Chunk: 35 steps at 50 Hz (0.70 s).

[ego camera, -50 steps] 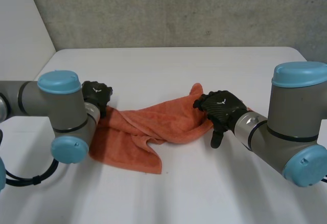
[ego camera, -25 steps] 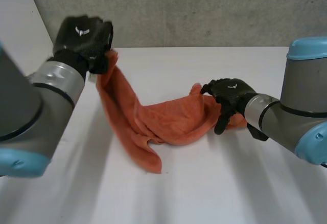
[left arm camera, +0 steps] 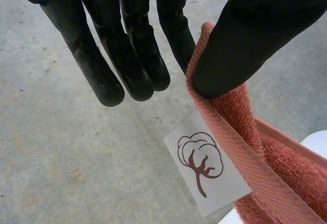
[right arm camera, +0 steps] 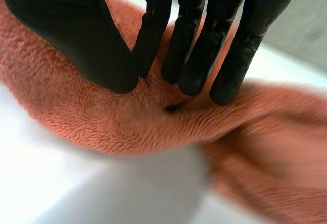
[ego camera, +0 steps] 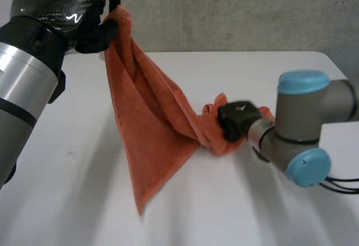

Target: Fold the laundry

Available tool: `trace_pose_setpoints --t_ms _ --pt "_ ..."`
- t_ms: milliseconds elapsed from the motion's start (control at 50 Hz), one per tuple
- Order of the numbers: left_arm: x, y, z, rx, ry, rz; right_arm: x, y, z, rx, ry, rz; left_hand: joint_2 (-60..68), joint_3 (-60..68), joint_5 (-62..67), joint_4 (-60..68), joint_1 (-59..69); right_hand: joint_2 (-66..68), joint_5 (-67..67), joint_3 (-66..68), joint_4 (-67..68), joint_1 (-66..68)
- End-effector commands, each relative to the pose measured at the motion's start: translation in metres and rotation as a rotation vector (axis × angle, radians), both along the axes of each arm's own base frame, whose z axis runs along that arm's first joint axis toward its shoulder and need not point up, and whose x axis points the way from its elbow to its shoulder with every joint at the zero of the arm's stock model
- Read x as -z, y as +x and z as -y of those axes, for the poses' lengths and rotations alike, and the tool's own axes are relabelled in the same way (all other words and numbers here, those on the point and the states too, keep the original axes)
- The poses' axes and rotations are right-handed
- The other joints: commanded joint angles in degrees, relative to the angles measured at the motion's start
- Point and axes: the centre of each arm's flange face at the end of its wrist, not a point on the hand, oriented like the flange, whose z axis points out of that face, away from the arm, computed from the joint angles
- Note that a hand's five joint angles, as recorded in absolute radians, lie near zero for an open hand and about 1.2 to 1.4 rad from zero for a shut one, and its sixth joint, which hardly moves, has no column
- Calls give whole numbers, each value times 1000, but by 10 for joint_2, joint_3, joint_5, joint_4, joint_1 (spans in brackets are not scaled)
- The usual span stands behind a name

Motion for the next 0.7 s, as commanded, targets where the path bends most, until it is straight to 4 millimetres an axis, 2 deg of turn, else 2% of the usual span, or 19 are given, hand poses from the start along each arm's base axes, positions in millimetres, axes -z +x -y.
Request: trace_pose_setpoints --t_ms 20,40,80,140,160,200,260,300,340,360,380,400,420,460,480,520,640,660,700 --pt "10 17 21 -81 23 11 -114 -32 -8 27 -289 -3 115 117 152 117 157 141 147 127 125 248" --pt "11 18 23 -89 26 13 -115 -32 -8 27 -290 -3 115 117 152 117 157 141 147 127 125 248" --pt "15 20 26 -97 38 16 -142 -51 -11 28 -325 -64 115 117 152 117 157 141 147 127 125 248" --pt "24 21 28 -99 68 25 -168 -68 -14 13 -339 -127 115 117 152 117 157 141 147 127 125 248" --pt "25 21 28 -98 69 25 -168 -68 -14 13 -339 -127 115 117 152 117 157 141 147 127 125 248" --pt "42 21 29 -93 123 43 -181 -76 -12 -7 -313 -154 115 117 152 117 157 141 147 127 125 248" --pt "81 16 37 -90 234 99 -175 -75 -3 -25 -272 -154 115 117 152 117 157 141 147 127 125 248" --pt "90 15 40 -90 257 112 -155 -67 15 -35 -236 -165 115 117 152 117 157 141 147 127 125 248" --pt "120 10 49 -91 343 155 -125 -62 37 -32 -175 -184 115 117 152 117 157 141 147 127 125 248" --pt "121 10 49 -91 344 156 -124 -62 37 -32 -175 -184 115 117 152 117 157 141 147 127 125 248" --pt "136 8 56 -95 382 173 -114 -59 42 -33 -151 -191 115 117 152 117 157 141 147 127 125 248" --pt "136 8 56 -95 383 174 -96 -55 46 -38 -107 -198 115 117 152 117 157 78 84 64 62 185" --pt "139 7 59 -97 387 175 -80 -46 44 -56 -69 -202 115 117 152 117 157 3 9 -11 -13 110" --pt "143 8 66 -112 385 171 -70 -36 36 -80 -42 -196 115 117 152 117 157 -83 -77 -97 -99 24" --pt "142 10 69 -119 381 167 -64 -32 29 -84 -25 -180 115 117 152 117 157 -204 -198 -218 -220 -97" --pt "141 18 79 -154 367 152 -61 -34 20 -69 -16 -142 115 117 152 117 157 -260 -254 -274 -276 -153" --pt "140 34 93 -207 369 141 -70 -44 2 -44 -77 -81 115 117 152 117 157 -289 -283 -303 -305 -182" --pt "141 35 94 -212 371 141 -55 -48 -9 -48 -78 -73 115 117 152 117 157 -329 -323 -343 -345 -222" --pt "141 36 94 -215 372 141 -50 -48 -11 -49 -78 -73 115 117 152 117 157 -341 -335 -355 -357 -234"
